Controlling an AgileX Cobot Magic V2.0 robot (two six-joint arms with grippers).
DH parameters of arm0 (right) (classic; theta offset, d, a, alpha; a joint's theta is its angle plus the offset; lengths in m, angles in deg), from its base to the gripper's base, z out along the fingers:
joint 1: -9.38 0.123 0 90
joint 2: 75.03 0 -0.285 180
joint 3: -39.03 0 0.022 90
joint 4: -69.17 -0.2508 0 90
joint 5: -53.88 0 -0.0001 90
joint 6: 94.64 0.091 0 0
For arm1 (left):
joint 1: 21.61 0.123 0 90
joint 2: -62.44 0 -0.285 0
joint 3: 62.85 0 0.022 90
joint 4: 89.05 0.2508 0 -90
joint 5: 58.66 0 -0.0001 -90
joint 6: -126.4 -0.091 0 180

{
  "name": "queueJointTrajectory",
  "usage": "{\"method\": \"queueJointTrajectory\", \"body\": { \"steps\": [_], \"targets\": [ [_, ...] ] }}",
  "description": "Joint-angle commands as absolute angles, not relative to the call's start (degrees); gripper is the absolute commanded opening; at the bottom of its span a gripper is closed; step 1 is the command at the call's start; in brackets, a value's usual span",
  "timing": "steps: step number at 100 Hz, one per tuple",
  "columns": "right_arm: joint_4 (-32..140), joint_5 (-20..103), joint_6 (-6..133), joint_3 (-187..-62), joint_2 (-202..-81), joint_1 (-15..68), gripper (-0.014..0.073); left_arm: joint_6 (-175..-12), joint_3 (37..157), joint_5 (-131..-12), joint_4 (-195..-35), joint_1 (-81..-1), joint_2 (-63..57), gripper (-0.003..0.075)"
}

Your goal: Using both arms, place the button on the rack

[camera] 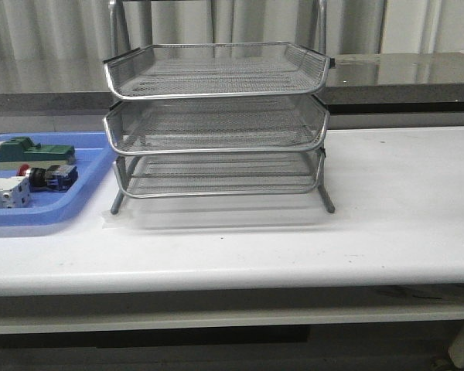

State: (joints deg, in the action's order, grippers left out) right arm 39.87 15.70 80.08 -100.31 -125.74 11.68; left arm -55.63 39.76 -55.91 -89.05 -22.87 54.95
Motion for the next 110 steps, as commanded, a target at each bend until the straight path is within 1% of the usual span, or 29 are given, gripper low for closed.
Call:
{"method": "queueJointTrajectory", "body": {
  "steps": [1,8,20,27,32,53,72,86,98,110],
  "targets": [
    [35.49,19.22,79.71,-102.32,-127.26,11.49,-0.0020,-55.09,37.84,-51.36,-89.51,-22.91,56.77,-0.0020],
    [32.40,19.22,79.10,-102.32,-128.39,11.49,0.0055,-55.09,37.84,-51.36,-89.51,-22.91,56.77,-0.0020],
    [27.36,19.87,77.56,-102.32,-129.80,11.49,0.0216,-55.09,37.84,-51.36,-89.51,-22.91,56.77,-0.0020],
    [24.50,20.91,76.06,-102.32,-130.67,11.49,0.0281,-55.09,37.84,-51.36,-89.51,-22.91,56.77,-0.0020],
    [22.30,21.86,74.89,-102.32,-131.53,11.49,0.0304,-55.09,37.84,-51.36,-89.51,-22.91,56.77,-0.0020],
    [7.04,24.08,62.40,-102.32,-139.04,11.49,0.0307,-55.09,37.84,-51.36,-89.51,-22.91,56.77,-0.0020],
    [-11.68,24.51,42.44,-102.32,-148.97,11.49,0.0307,-55.09,37.84,-51.36,-89.51,-22.91,56.77,-0.0020],
    [-23.62,22.90,30.55,-102.93,-156.80,11.49,0.0307,-55.09,37.84,-51.36,-89.51,-22.91,56.77,-0.0020],
    [-28.11,19.37,25.97,-105.55,-163.69,11.49,0.0307,-55.09,37.84,-51.36,-89.51,-22.91,56.77,-0.0020],
    [-28.64,17.53,25.28,-109.30,-169.44,11.62,0.0307,-55.09,37.84,-51.36,-89.51,-22.91,56.77,-0.0020]
  ]
}}
